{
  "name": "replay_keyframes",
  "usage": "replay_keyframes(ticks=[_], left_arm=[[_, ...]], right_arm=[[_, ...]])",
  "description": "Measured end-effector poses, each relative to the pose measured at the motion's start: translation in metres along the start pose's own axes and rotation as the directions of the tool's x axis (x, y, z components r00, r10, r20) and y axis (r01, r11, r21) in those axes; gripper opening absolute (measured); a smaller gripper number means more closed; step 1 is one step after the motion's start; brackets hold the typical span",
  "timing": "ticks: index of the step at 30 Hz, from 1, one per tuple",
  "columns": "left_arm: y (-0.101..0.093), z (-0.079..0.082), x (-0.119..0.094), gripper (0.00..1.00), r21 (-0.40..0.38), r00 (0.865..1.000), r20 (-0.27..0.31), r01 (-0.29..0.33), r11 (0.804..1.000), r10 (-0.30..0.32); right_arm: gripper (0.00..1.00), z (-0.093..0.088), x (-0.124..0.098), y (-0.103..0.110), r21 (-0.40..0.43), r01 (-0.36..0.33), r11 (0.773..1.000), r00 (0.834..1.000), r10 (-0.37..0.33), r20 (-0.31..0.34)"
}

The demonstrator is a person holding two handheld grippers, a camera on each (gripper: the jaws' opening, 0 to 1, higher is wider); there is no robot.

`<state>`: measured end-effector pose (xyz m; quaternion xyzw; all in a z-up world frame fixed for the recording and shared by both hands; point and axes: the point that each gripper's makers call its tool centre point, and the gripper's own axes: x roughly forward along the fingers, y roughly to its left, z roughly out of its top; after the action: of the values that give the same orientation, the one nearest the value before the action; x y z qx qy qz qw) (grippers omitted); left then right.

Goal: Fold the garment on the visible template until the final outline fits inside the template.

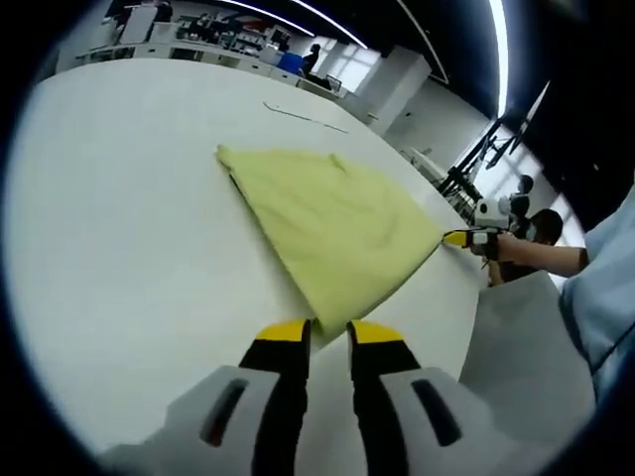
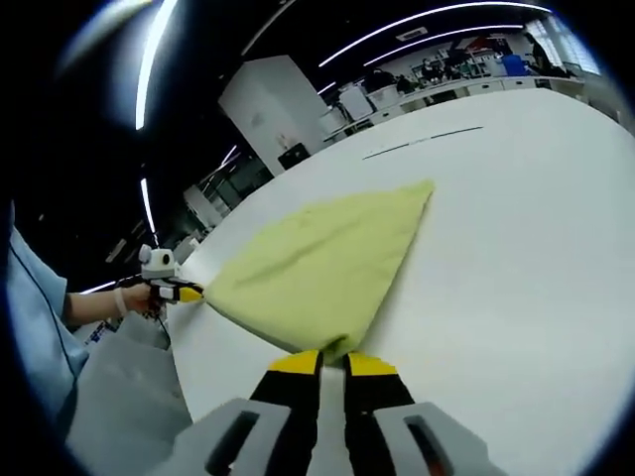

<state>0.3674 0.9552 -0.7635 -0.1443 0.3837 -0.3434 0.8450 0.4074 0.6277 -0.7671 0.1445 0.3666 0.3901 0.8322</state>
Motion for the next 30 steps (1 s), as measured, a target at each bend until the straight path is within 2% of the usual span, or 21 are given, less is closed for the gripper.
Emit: replay_keyframes(ticks=[6,11,15,17,19,24,30], left_arm=[[0.0,0.001,0.0,0.0,-0.02,1.0,0.006,0.009,1.0,-0.008],[0.001,0.003,-0.003,0.0,-0.034,1.0,0.017,0.005,0.999,-0.004],[0.001,0.004,-0.005,0.0,-0.039,1.0,0.022,0.008,0.999,-0.007],[0.0,0.005,-0.006,0.0,-0.044,1.0,0.027,0.008,0.999,-0.007],[-0.001,0.005,-0.007,0.0,-0.044,1.0,0.028,0.011,0.999,-0.009],[-0.001,0.0,-0.009,0.0,-0.048,1.0,0.02,0.01,0.999,-0.009],[-0.008,-0.014,-0.015,0.0,-0.051,1.0,0.004,0.016,0.999,-0.016]], right_arm=[[0.0,-0.001,0.0,-0.003,-0.003,0.014,1.0,1.0,-0.014,-0.006],[0.0,0.002,-0.008,-0.003,-0.024,0.016,1.0,1.0,-0.017,-0.008],[0.0,0.005,-0.018,-0.002,-0.076,0.031,0.997,0.999,-0.032,-0.016],[0.0,0.007,-0.023,0.002,-0.095,0.013,0.995,1.0,-0.015,-0.019],[0.0,0.007,-0.025,0.006,-0.156,0.004,0.988,0.999,-0.01,-0.036],[0.0,-0.003,-0.024,0.013,-0.208,-0.019,0.978,0.996,0.0,-0.091],[0.0,-0.017,-0.03,0.016,-0.184,-0.027,0.983,0.995,0.008,-0.103]])
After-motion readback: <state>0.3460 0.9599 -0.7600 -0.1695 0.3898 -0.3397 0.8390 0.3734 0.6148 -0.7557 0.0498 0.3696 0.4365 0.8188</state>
